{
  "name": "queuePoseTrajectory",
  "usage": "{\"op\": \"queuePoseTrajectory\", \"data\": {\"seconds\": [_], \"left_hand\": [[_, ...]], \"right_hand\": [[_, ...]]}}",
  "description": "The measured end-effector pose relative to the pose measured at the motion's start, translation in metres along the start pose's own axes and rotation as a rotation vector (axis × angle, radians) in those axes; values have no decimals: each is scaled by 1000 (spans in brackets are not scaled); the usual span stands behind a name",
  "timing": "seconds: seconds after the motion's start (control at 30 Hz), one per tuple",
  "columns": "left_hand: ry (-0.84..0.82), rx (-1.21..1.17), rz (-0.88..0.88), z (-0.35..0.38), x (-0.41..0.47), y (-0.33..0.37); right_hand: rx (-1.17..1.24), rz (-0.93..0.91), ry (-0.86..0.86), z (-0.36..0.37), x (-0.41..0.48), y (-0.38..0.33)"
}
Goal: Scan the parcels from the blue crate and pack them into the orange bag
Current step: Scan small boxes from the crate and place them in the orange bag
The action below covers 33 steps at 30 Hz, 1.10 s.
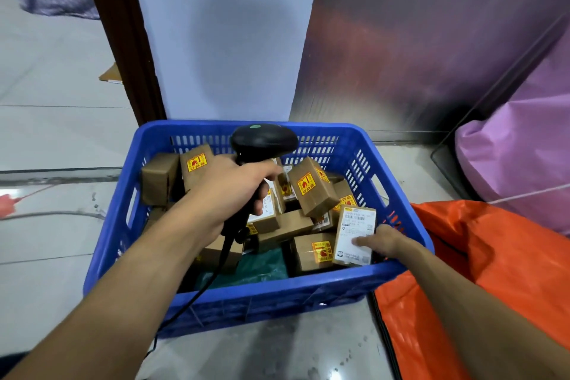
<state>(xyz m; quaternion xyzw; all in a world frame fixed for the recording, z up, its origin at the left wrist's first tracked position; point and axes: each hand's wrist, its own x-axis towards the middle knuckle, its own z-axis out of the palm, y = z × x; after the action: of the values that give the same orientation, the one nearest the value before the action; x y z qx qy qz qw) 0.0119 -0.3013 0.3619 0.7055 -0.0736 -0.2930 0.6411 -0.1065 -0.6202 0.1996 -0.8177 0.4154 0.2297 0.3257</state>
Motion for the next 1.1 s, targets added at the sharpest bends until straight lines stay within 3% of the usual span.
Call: {"op": "queuePoseTrajectory", "data": {"seconds": [0.3,0.5,0.73,1.1], "left_hand": [[-101,13,6,12,-3,3],[-139,38,56,15,-8,2],[-100,97,162,27,-19,2],[-186,153,227,34,-31,-7]], "right_hand": [[300,2,35,-20,-12,-13],[369,-198,95,-59,-67,-33],[433,-492,253,-72,-113,-40],[377,-536,379,-65,-139,-37]]}}
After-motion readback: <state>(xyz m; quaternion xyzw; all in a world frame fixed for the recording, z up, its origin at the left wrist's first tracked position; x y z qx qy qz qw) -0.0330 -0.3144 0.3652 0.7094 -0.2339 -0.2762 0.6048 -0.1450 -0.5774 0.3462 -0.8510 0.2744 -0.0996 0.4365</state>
